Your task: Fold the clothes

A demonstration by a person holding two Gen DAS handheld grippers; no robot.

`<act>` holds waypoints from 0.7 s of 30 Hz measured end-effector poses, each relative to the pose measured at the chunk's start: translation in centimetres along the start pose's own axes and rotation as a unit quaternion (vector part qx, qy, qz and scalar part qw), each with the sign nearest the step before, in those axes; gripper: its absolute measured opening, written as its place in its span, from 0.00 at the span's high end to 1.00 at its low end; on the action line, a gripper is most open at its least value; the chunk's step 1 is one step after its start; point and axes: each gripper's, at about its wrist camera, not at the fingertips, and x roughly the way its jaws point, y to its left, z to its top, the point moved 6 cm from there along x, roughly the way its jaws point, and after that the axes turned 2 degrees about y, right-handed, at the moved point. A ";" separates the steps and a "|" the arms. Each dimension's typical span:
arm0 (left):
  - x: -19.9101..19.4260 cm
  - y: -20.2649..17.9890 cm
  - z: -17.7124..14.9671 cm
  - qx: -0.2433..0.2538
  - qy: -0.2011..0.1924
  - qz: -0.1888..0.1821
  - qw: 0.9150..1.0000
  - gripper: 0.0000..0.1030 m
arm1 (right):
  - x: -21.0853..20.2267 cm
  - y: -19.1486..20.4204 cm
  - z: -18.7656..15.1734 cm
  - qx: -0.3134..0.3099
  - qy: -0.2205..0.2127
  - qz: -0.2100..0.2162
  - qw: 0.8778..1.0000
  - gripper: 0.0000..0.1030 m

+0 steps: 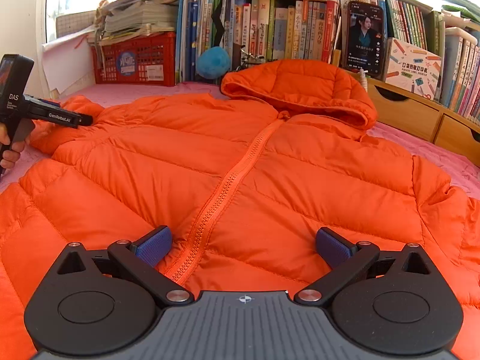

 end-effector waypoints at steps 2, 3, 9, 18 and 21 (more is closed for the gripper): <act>-0.1 2.3 -0.2 -0.033 0.000 -0.012 0.999 0.00 | 0.0 0.0 0.0 -0.001 0.000 0.002 1.000 0.00; -0.5 3.7 -0.2 -0.057 -0.007 -0.015 0.998 0.02 | 0.0 -0.1 0.0 -0.001 0.000 0.002 1.000 0.00; -1.4 8.4 -1.0 -0.140 -0.022 -0.077 0.987 0.05 | 0.0 -0.4 -0.1 0.000 0.001 0.005 1.000 0.00; 0.6 10.3 -0.3 -0.144 -0.003 0.102 0.984 0.12 | -0.1 -0.3 -0.1 0.002 0.002 0.006 1.000 0.00; 0.1 10.6 0.1 -0.145 0.002 0.181 0.973 0.16 | -0.1 -0.3 -0.1 0.002 0.002 0.005 1.000 0.00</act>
